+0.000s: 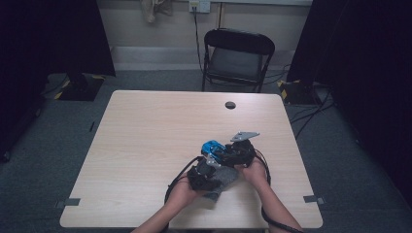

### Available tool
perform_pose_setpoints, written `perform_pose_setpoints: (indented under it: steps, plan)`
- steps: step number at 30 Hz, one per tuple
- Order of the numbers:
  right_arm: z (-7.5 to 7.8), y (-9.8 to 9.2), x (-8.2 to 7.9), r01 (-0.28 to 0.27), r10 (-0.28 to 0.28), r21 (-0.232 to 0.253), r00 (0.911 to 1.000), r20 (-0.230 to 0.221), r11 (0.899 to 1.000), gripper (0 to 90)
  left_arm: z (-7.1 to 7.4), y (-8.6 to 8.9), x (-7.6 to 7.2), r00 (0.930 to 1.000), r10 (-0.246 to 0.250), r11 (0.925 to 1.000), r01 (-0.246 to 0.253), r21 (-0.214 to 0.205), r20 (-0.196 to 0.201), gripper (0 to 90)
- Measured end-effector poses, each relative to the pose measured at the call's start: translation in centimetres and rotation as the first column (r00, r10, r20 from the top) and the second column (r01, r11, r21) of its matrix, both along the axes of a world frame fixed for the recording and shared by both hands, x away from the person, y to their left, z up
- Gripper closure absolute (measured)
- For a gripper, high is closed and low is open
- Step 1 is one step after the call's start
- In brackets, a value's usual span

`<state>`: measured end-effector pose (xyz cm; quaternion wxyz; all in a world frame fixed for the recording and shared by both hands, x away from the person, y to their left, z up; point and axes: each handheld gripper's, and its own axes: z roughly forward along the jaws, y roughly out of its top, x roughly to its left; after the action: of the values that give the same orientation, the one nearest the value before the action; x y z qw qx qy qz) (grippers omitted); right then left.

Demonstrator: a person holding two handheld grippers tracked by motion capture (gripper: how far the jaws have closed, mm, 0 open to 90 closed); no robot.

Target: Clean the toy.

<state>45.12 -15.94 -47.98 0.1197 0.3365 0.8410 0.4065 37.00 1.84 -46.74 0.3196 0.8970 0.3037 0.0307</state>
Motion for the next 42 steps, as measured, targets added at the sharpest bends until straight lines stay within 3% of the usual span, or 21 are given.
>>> perform_pose_setpoints:
  steps: [13, 28, 42]
  plan:
    - [0.0, 0.0, 0.0, 0.000, 0.000, -0.002, 1.0000, -0.001, 1.000, 45.9, -0.1, 1.1, 2.4, 0.9970, 0.075, 0.9972, -0.075, 0.009, -0.021, 71.2]
    - [0.0, 0.0, 0.0, 0.000, 0.000, -0.002, 1.0000, -0.001, 1.000, 45.9, 0.0, 3.1, 3.8, 0.9879, 0.155, 0.9876, -0.155, 0.025, -0.006, 71.1]
    - [0.0, 0.0, -0.1, 0.001, -0.001, -0.001, 1.0000, 0.002, 1.000, 45.9, 0.1, 5.0, 4.7, 0.9807, 0.195, 0.9800, -0.195, 0.040, -0.006, 71.0]
